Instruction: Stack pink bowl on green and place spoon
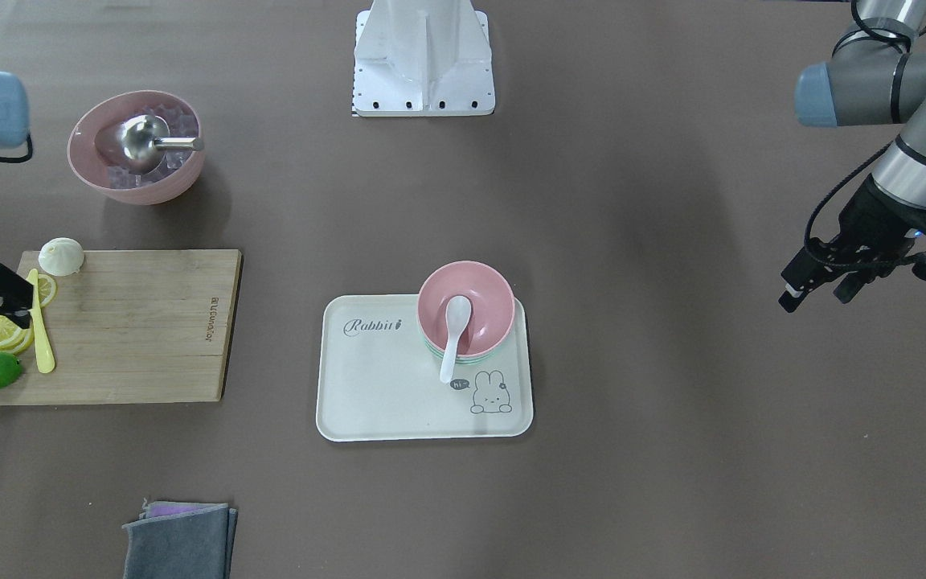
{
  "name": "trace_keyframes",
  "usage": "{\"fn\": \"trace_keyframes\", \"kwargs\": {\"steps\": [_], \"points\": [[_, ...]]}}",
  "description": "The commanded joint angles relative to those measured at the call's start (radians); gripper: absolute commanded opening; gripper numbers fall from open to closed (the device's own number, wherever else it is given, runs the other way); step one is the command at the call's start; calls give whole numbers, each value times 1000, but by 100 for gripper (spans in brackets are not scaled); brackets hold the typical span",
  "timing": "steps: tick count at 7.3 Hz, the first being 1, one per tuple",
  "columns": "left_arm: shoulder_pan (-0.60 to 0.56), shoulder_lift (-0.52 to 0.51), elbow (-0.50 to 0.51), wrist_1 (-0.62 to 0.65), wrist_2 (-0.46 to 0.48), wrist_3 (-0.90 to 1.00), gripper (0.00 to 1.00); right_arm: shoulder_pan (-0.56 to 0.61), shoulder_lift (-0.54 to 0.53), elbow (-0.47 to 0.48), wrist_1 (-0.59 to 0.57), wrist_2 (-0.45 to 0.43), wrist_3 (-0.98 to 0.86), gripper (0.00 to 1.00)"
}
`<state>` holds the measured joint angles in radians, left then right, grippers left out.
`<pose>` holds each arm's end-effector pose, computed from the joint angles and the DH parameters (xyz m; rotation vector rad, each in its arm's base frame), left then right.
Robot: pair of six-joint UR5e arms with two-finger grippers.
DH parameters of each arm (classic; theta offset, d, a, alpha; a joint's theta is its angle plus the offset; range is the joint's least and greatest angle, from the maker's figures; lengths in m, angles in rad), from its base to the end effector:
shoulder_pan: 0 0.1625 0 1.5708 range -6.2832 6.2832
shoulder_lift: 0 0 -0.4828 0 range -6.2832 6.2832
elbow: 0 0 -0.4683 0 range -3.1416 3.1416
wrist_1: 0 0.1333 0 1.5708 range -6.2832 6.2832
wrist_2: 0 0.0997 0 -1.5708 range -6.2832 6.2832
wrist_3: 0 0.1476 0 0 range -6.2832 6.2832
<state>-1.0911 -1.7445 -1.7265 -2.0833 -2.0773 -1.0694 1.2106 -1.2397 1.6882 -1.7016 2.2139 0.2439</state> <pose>0.2634 -0.6399 0.4981 0.2564 0.9188 -0.3315 -0.2085 -0.6807 0.4971 0.1032 -0.7010 -0.2135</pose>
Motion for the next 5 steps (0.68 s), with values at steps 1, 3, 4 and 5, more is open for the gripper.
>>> {"fn": "trace_keyframes", "kwargs": {"steps": [1, 3, 4, 5], "points": [[-99, 20, 12, 67, -36, 204, 98, 150, -143, -53, 0, 105, -267, 100], [-336, 45, -28, 374, -210, 700, 98, 193, -324, -18, 69, 132, -288, 100], [-414, 98, -21, 467, -202, 976, 98, 219, -366, -21, 83, 135, -287, 100], [-471, 161, 20, 477, -201, 1178, 98, 260, -392, -21, 88, 136, -291, 100]]}}
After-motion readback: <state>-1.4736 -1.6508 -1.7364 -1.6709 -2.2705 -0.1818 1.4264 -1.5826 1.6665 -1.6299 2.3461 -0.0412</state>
